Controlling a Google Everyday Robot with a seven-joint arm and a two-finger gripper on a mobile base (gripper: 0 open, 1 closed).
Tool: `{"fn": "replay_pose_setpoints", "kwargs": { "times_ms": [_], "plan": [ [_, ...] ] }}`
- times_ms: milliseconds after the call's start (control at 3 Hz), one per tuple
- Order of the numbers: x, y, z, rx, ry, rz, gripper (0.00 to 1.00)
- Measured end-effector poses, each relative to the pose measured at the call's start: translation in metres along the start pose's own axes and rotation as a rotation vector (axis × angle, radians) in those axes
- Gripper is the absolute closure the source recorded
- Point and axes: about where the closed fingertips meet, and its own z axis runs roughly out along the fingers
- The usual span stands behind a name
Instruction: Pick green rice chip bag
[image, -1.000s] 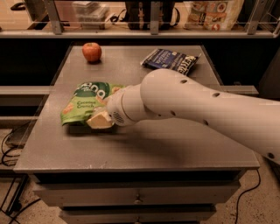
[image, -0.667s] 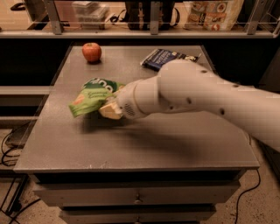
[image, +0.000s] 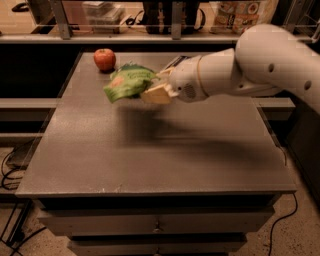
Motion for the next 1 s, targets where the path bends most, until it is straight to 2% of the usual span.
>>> {"fn": "replay_pose_setpoints", "kwargs": {
  "times_ms": [333,667,1000],
  "plan": [
    [-0.021,-0.031,-0.046,-0.03,-0.043,-0.075,1.0],
    [-0.051,-0.035,-0.068,-0.019,-0.075,-0.122,1.0],
    [-0.052,-0.036,-0.067,-0.014,-0.077,-0.122,1.0]
  ]
}}
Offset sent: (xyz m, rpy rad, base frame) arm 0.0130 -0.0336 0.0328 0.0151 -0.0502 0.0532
